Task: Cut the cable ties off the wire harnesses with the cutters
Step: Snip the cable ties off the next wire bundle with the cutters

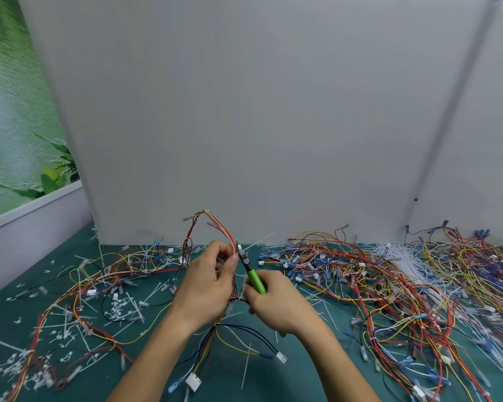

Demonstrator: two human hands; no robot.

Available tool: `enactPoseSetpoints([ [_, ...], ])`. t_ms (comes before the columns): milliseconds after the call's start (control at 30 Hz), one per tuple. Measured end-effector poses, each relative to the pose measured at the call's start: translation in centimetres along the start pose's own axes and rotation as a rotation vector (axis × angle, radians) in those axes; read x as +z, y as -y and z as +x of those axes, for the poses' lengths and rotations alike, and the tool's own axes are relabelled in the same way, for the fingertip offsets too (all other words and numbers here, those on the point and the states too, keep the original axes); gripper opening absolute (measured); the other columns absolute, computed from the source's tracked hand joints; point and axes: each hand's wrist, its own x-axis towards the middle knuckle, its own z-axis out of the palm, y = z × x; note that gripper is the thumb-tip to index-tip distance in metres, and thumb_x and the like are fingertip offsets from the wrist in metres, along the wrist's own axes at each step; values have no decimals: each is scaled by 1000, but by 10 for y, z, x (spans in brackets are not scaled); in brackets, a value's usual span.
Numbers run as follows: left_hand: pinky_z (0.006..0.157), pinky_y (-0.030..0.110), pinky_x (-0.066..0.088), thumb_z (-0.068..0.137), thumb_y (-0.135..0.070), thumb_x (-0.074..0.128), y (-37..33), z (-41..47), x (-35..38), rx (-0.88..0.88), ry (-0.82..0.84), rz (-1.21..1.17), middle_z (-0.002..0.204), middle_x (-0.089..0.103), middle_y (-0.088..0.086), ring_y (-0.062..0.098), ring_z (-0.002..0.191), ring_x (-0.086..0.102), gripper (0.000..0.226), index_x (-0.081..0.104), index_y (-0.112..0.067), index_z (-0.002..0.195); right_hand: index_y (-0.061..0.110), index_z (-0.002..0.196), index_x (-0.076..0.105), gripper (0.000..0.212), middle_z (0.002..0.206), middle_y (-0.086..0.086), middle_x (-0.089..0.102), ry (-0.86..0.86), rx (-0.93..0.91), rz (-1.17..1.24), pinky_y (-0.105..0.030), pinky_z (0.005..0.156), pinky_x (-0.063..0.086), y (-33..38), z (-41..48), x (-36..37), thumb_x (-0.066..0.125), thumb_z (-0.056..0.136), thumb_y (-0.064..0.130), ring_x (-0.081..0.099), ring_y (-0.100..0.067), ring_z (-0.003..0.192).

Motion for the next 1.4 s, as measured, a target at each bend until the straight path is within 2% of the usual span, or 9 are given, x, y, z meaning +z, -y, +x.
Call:
enactPoseSetpoints([
  [167,65,35,47,103,-31,53,-3,0,-1,7,-3,-23,79,62,4,17,75,55,9,54,-28,95,17,72,55,28,63,-7,55,-33,28,28,-50,65,57,1,0,2,53,98,29,54,-26,58],
  [367,68,37,47,103,-30,54,-3,0,-1,-2,-2,-22,80,63,5,17,74,55,9,55,-27,95,15,75,57,27,58,-2,52,-40,51,34,-35,51,42,1,-1,1,53,96,31,50,-22,52],
  [600,66,34,50,102,-30,54,0,1,0,-11,3,-9,79,64,-1,15,75,59,7,55,-30,95,14,90,63,17,90,-17,72,-3,-7,36,-55,73,60,0,0,2,53,97,26,72,-35,86],
  [733,64,34,49,103,-31,54,0,1,-1,-11,4,-13,78,63,1,15,75,58,8,55,-29,95,11,87,62,20,82,-17,68,-29,-6,29,-52,68,59,-2,2,5,52,97,27,71,-34,77],
  [833,65,33,48,103,-28,54,-2,1,-2,-7,-7,-24,78,63,3,16,74,56,8,55,-26,95,10,79,59,25,60,-2,51,-61,-9,58,-41,54,44,-3,2,7,53,97,26,47,-18,53],
  [933,66,29,49,103,-25,56,-3,1,-2,-11,-15,-26,78,63,3,15,74,56,8,56,-24,94,10,79,62,26,56,4,45,-94,-12,67,-33,54,34,-4,2,9,55,97,27,35,-13,52],
  [1133,64,29,49,102,-25,57,-1,2,-1,-16,-17,-24,77,63,2,15,72,57,10,56,-28,93,12,85,64,23,63,-2,59,-47,20,106,-37,53,50,-4,3,7,53,97,28,59,-18,51],
  [1233,60,32,47,102,-28,56,0,1,0,-27,-10,-10,75,63,3,17,69,56,10,56,-31,93,12,91,63,19,80,-10,73,6,28,103,-45,69,61,-5,4,7,51,98,24,74,-17,66],
  [1400,62,33,47,102,-27,56,-1,0,2,-32,-4,-14,75,63,2,16,70,56,9,56,-31,93,9,94,65,20,87,-18,72,-9,5,69,-53,77,60,-6,5,6,52,97,24,72,-32,80],
])
